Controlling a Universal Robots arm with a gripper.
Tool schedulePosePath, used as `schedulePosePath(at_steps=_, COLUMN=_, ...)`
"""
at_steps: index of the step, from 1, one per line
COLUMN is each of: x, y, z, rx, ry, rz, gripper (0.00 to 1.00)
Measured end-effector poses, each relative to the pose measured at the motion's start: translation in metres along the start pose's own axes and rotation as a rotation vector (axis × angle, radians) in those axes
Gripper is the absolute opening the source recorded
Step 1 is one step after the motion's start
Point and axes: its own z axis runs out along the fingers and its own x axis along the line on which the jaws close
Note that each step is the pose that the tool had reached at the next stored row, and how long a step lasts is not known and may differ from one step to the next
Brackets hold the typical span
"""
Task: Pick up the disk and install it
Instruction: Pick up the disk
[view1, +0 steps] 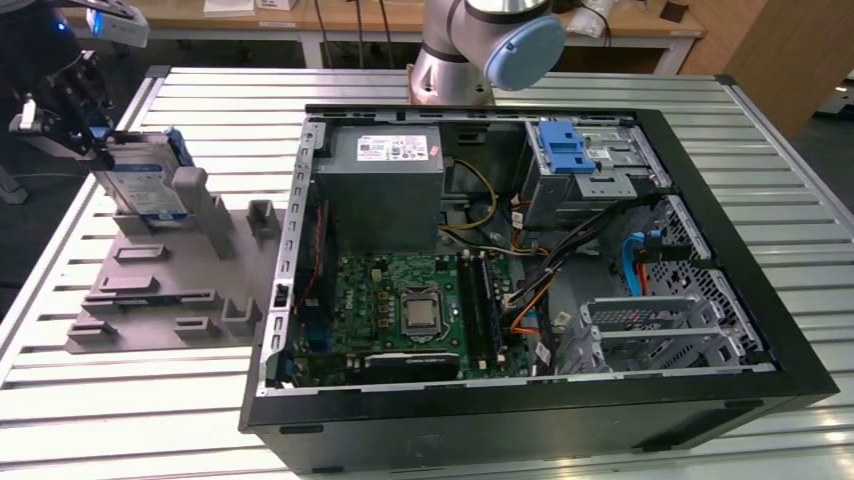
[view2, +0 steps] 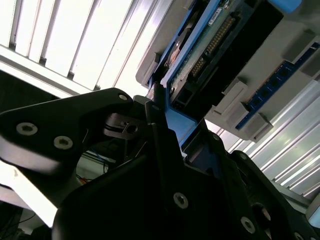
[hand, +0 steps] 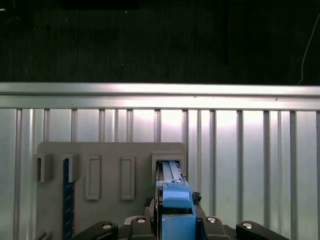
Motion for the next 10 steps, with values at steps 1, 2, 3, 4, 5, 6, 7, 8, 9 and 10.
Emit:
schedulePosePath(at_steps=1, x=0.0000, y=0.0000, z=-0.0005, rx=0.0000, ry=0.0000, rz=0.000, gripper=0.36)
schedulePosePath(at_steps=2, x=0.0000, y=0.0000, z=-0.0011, rx=0.0000, ry=0.0000, rz=0.000, gripper=0.36)
schedulePosePath(at_steps=3, x=0.0000, y=0.0000, z=-0.0016, rx=0.0000, ry=0.0001, rz=0.000, gripper=0.36)
schedulePosePath(at_steps=4, x=-0.0001, y=0.0000, z=-0.0021, rx=0.0000, ry=0.0000, rz=0.000, gripper=0.36)
schedulePosePath(at_steps=5, x=-0.0001, y=0.0000, z=-0.0026, rx=0.0000, ry=0.0000, rz=0.000, gripper=0.36)
schedulePosePath(at_steps=6, x=-0.0001, y=0.0000, z=-0.0033, rx=0.0000, ry=0.0000, rz=0.000, gripper=0.36)
schedulePosePath(at_steps=7, x=-0.0001, y=0.0000, z=-0.0039, rx=-0.0001, ry=0.0000, rz=0.000, gripper=0.36)
schedulePosePath(at_steps=8, x=-0.0001, y=0.0001, z=-0.0045, rx=0.0000, ry=0.0000, rz=0.000, gripper=0.36)
schedulePosePath(at_steps=9, x=-0.0001, y=0.0001, z=-0.0051, rx=0.0000, ry=0.0000, rz=0.000, gripper=0.36)
schedulePosePath(at_steps=10, x=-0.0001, y=0.0001, z=-0.0057, rx=0.0000, ry=0.0001, rz=0.000, gripper=0.36)
